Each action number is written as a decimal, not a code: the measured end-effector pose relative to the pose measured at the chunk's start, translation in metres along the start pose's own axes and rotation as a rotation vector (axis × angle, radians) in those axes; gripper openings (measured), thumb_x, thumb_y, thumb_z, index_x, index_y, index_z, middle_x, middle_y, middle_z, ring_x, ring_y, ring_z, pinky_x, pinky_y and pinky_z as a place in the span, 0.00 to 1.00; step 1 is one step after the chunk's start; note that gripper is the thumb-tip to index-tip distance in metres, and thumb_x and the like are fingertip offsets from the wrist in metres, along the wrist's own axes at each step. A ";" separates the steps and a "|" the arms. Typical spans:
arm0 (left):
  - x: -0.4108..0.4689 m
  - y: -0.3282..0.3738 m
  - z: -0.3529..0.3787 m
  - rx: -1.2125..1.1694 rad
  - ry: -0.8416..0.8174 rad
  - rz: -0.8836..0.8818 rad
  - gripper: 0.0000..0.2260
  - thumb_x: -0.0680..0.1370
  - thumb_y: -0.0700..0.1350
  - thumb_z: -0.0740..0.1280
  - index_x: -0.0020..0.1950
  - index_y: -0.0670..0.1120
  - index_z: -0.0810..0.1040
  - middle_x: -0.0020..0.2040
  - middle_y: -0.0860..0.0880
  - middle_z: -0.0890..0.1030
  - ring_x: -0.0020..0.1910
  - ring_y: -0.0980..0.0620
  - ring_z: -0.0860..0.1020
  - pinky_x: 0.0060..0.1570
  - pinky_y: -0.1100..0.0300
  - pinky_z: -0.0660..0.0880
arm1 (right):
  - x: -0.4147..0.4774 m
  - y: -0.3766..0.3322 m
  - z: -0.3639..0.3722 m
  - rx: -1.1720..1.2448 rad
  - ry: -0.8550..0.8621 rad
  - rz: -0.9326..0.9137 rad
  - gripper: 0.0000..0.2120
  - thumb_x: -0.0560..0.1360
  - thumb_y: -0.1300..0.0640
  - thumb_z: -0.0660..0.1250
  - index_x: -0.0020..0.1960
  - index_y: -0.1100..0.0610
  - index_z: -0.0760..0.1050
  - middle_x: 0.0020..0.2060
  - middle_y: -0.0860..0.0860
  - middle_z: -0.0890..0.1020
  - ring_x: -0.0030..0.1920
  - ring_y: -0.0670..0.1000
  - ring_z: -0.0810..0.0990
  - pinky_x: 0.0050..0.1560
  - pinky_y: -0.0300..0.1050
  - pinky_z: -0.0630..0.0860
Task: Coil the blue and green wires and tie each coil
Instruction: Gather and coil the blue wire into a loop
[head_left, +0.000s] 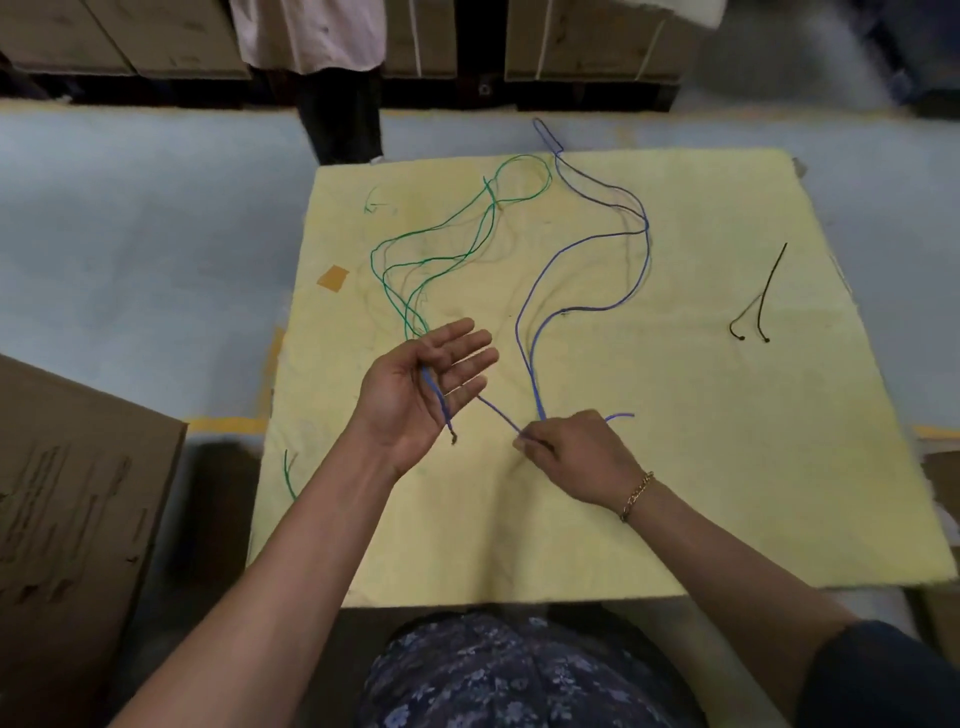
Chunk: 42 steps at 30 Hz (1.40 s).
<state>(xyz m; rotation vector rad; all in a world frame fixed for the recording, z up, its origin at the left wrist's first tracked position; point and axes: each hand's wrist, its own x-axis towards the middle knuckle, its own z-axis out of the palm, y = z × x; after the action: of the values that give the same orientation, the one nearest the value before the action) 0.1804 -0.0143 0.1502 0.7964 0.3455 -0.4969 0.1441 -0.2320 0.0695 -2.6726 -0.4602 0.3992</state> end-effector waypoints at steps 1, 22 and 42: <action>0.002 -0.001 -0.001 0.002 -0.019 0.017 0.20 0.78 0.35 0.52 0.66 0.38 0.76 0.61 0.42 0.84 0.58 0.44 0.83 0.54 0.55 0.82 | -0.003 -0.004 0.000 -0.023 -0.043 -0.016 0.14 0.83 0.47 0.57 0.52 0.50 0.81 0.39 0.48 0.85 0.41 0.55 0.82 0.55 0.48 0.69; -0.013 -0.041 0.023 0.600 -0.368 -0.462 0.28 0.83 0.62 0.53 0.33 0.43 0.73 0.20 0.52 0.55 0.17 0.55 0.55 0.32 0.57 0.73 | -0.011 -0.014 -0.093 -0.041 0.139 -0.173 0.10 0.74 0.49 0.61 0.47 0.46 0.81 0.34 0.40 0.78 0.39 0.42 0.75 0.68 0.54 0.60; 0.001 -0.016 0.014 -0.402 -0.318 -0.170 0.15 0.81 0.49 0.63 0.50 0.39 0.84 0.42 0.45 0.86 0.41 0.47 0.86 0.32 0.56 0.82 | -0.027 -0.004 -0.020 0.843 0.066 0.289 0.12 0.84 0.51 0.58 0.55 0.53 0.79 0.33 0.47 0.82 0.35 0.46 0.80 0.43 0.40 0.74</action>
<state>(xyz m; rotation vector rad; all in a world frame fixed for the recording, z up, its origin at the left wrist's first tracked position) 0.1739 -0.0343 0.1497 0.2920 0.2074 -0.6777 0.1256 -0.2450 0.0941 -1.9100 0.1177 0.4560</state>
